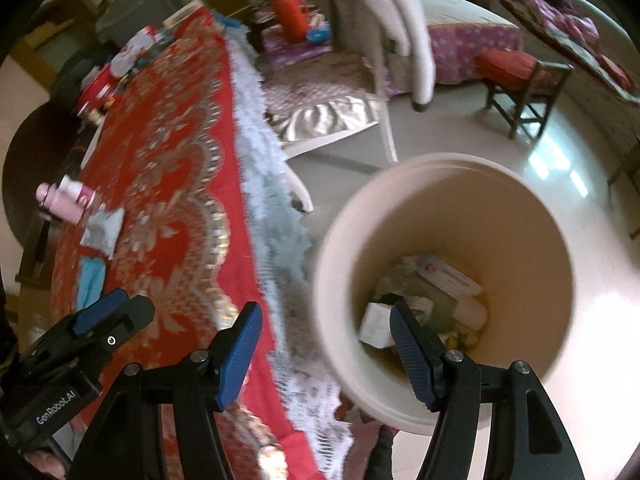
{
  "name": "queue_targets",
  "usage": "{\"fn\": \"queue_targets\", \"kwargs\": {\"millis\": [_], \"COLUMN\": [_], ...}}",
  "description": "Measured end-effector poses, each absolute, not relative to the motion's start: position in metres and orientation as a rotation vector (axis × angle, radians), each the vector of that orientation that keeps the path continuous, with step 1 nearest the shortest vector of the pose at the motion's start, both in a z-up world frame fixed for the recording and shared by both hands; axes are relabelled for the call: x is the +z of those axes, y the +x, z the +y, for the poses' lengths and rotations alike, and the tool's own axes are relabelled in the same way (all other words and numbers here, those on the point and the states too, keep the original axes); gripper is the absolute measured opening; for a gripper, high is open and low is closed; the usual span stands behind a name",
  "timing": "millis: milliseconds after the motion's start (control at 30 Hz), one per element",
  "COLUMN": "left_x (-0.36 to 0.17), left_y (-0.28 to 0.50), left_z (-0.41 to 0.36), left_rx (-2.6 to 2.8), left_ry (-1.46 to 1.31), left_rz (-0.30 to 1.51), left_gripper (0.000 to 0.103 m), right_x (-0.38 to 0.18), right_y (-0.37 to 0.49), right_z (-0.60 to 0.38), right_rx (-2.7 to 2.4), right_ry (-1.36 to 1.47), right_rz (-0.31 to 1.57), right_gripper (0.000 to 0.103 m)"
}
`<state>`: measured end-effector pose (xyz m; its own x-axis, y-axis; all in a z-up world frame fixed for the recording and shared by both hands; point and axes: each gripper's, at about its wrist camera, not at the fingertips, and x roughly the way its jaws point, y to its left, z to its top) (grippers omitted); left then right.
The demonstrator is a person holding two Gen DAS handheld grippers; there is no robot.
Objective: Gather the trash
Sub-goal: 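Move both tools back from the bucket to the table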
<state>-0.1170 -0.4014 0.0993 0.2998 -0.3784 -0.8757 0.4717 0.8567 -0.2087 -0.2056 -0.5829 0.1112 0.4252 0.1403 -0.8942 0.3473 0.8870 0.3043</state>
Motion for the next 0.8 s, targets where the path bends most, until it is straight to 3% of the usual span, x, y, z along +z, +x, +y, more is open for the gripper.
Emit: {"fn": "queue_targets", "kwargs": {"millis": [800], "left_x": [0.093], "left_y": [-0.065], "left_z": [-0.256], "left_rx": [-0.311], "left_ry": [0.000], "left_rz": [1.147], "left_gripper": [0.058], "right_x": [0.113], "right_y": [-0.133], "right_z": [-0.458], "right_rx": [0.075], "right_ry": [0.353], "right_rz": [1.188], "right_gripper": [0.064]}}
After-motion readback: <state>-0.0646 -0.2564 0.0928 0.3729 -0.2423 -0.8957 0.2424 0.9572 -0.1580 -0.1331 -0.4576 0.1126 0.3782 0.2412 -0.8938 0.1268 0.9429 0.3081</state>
